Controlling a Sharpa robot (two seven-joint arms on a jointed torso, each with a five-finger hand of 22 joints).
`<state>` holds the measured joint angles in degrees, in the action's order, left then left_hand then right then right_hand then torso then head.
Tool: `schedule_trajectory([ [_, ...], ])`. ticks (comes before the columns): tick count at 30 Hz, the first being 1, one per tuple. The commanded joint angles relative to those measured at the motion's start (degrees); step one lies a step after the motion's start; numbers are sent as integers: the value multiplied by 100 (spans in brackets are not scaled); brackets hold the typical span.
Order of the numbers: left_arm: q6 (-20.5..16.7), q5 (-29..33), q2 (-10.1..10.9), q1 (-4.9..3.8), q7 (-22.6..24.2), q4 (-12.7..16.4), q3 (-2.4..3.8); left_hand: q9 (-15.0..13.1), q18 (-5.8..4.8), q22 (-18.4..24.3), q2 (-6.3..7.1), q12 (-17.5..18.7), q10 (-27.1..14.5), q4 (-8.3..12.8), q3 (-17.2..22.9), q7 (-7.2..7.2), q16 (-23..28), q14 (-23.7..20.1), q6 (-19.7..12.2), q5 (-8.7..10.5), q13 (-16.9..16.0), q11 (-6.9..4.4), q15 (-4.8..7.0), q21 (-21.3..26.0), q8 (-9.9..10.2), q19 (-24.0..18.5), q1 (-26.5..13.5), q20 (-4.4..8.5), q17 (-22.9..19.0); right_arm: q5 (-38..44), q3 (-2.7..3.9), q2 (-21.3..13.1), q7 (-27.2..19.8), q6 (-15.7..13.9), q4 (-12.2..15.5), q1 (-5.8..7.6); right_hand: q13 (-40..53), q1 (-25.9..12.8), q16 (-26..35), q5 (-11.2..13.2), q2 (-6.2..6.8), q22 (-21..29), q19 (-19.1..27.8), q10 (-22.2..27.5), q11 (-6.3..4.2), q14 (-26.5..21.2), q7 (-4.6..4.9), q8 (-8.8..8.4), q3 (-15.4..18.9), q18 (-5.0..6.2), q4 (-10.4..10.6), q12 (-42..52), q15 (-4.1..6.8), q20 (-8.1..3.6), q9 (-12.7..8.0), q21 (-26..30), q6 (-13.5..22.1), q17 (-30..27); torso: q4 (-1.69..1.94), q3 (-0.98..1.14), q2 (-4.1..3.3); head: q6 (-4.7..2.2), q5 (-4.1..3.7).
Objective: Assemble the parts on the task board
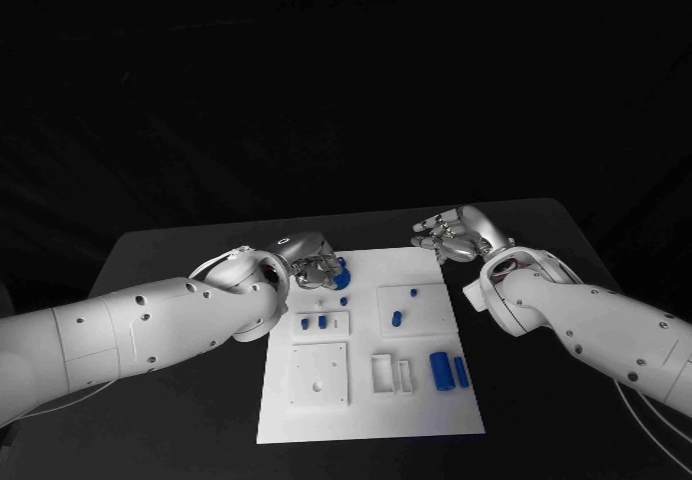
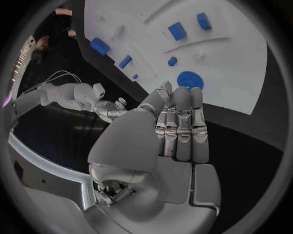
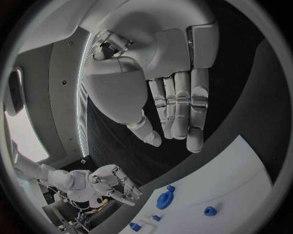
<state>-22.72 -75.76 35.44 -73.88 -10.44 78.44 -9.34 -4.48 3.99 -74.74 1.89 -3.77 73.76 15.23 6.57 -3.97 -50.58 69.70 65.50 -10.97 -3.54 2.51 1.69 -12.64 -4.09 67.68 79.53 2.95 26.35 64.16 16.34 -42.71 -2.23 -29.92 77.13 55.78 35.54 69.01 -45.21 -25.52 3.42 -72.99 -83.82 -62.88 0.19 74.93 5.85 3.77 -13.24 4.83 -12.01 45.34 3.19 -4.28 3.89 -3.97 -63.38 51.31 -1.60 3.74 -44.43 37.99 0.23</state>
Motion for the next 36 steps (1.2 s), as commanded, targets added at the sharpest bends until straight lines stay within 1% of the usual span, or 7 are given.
schedule_trajectory([
  [1, -9, -1052, -135, -9, 292, -88, -18, -4, 16, 93, 68, 22, -68, -49, -7, 40, 39, 53, 17, 40, 5, 15, 8, 115, 39, 76, -57, -20, -15, -37, 2, 14, -112, -11, -2, -3, -197, 10, 141, -34, 61, 283, 19, -64, -16, 55, -1, -19, -59, 83, 5, -119, 6, 2, -7, 1, 27, -150, -2, -2, -4, -28, 14],
  [6, 39, -1392, -323, 2, 346, -230, -104, 11, 8, 134, 119, 28, -157, -98, 66, 66, 45, 59, -20, 28, 8, 40, 7, 229, 44, 143, -20, -13, -29, -59, 2, 28, -132, -11, -10, -3, -424, 28, 309, -47, 74, 656, 45, -84, -10, 61, 8, -13, -78, 73, 14, -238, -3, 9, -8, 5, 50, -273, -1, -5, -7, -36, -3],
  [11, 65, -1559, -477, 38, 404, -410, -146, 33, 10, 79, 127, 29, -221, -148, 152, 57, 33, 62, -59, -6, 8, 51, 9, 280, 45, 172, 0, -7, -31, -72, 2, 39, -145, -12, -13, -3, -520, 27, 339, -60, 83, 843, 30, -76, -8, 66, 8, -22, -76, 66, 29, -229, 2, 4, -8, -17, 56, -280, 4, -5, -7, -38, -14],
  [21, 502, -1639, -693, 113, 453, -685, -175, 75, -6, 89, 277, 38, -687, -401, 207, 57, -42, 57, -353, 59, 10, 127, -12, 478, 51, 248, -106, -42, -46, -85, 2, 39, -154, -22, 12, -3, -586, 15, 357, -83, 93, 932, 28, -75, -4, 68, 14, -20, -76, 60, 40, -230, -1, 4, -8, -27, 63, -289, 3, 0, -20, -17, -27],
  [22, 547, -1640, -709, 125, 460, -709, -177, 76, -4, 105, 314, 37, -695, -532, 227, 48, -119, 82, -370, 43, 10, 122, -3, 581, 51, 348, -35, -34, -57, -87, 2, 38, -155, -24, 15, -3, -586, 15, 357, -83, 93, 932, 28, -75, -4, 68, 14, -20, -76, 60, 40, -230, -1, 4, -8, -27, 63, -289, 0, -1, -22, -17, -25],
  [29, 800, -1645, -746, 174, 480, -794, -186, 77, -4, -55, 358, 39, -744, -666, 268, 24, -303, 85, -400, 25, 10, 135, -4, 604, 50, 416, -90, -32, -48, -112, 2, 32, -166, -41, 22, -3, -688, 15, 384, -95, 111, 1003, 42, -94, -2, 55, 18, -21, -79, 56, 51, -291, -4, 7, -8, -30, 75, -310, 5, -1, -14, 6, -43],
  [36, 1017, -1606, -714, 192, 457, -789, -188, 77, 6, -67, 376, 37, -710, -938, 81, 5, -478, 65, -388, 24, 8, 148, -35, 750, 50, 520, -138, -62, -91, -122, 2, 30, -170, -49, 21, -3, -713, 17, 392, -107, 112, 1027, 46, -94, 0, 54, 20, -21, -81, 55, 56, -302, -6, 8, -9, -30, 79, -319, 14, -5, -6, 16, -62],
])
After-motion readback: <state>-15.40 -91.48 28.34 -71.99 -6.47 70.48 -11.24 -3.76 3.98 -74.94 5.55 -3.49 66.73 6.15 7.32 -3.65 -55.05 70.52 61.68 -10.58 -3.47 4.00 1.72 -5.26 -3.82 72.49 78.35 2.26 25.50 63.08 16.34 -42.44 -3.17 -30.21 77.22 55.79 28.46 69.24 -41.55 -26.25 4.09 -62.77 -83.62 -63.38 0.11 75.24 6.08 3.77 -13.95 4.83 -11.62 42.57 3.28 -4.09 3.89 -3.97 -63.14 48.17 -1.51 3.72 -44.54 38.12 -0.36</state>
